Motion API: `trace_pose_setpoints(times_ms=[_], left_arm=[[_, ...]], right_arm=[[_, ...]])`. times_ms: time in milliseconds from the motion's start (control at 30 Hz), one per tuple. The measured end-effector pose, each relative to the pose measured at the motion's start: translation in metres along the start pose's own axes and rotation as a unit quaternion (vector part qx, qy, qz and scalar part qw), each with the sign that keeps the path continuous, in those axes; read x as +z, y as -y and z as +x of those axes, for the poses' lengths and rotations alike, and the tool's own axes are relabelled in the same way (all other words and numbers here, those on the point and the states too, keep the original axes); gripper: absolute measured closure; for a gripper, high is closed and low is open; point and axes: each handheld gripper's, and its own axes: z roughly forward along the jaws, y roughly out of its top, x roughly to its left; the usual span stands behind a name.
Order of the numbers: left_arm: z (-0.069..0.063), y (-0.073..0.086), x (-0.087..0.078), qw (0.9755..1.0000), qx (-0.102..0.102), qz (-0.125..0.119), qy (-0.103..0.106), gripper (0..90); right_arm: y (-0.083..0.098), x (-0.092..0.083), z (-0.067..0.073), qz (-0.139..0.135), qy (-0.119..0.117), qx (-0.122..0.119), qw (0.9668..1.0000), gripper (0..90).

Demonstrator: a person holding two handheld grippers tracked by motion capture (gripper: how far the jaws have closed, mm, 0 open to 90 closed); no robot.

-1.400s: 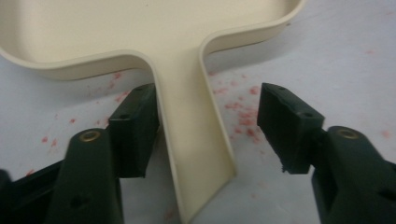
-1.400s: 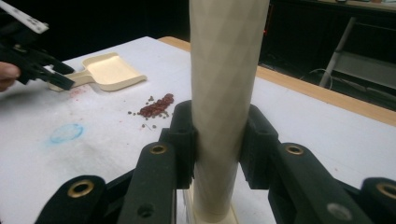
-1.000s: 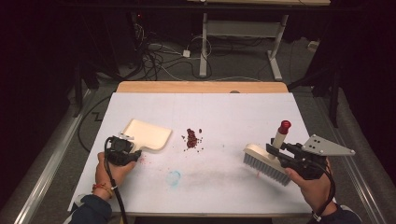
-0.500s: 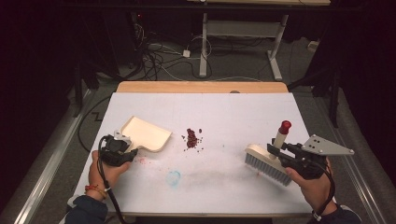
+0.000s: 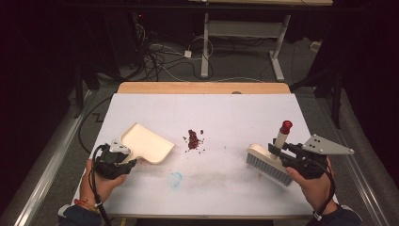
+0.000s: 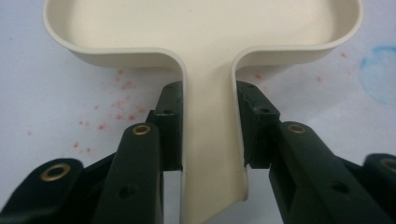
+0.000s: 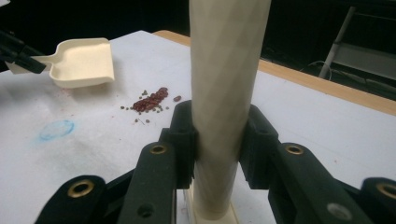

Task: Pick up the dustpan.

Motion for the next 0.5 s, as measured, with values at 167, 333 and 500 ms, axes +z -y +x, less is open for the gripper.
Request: trace_pose_setpoints(times_ms=[167,333,500], left_arm=[[-0.012,0.006,0.000,0.9995,0.025,0.016,0.015,64.1],[-0.029,0.011,-0.004,0.9980,0.052,0.025,0.026,64.1],[-0.040,0.012,-0.005,0.9968,0.065,0.027,0.037,64.0]], right_arm=[[0.000,0.003,-0.003,-0.001,0.003,0.003,1.0000,70.2],[-0.003,0.010,-0.004,-0.003,0.001,-0.002,1.0000,70.2],[-0.004,0.019,-0.006,-0.001,-0.002,0.001,1.0000,70.3]])
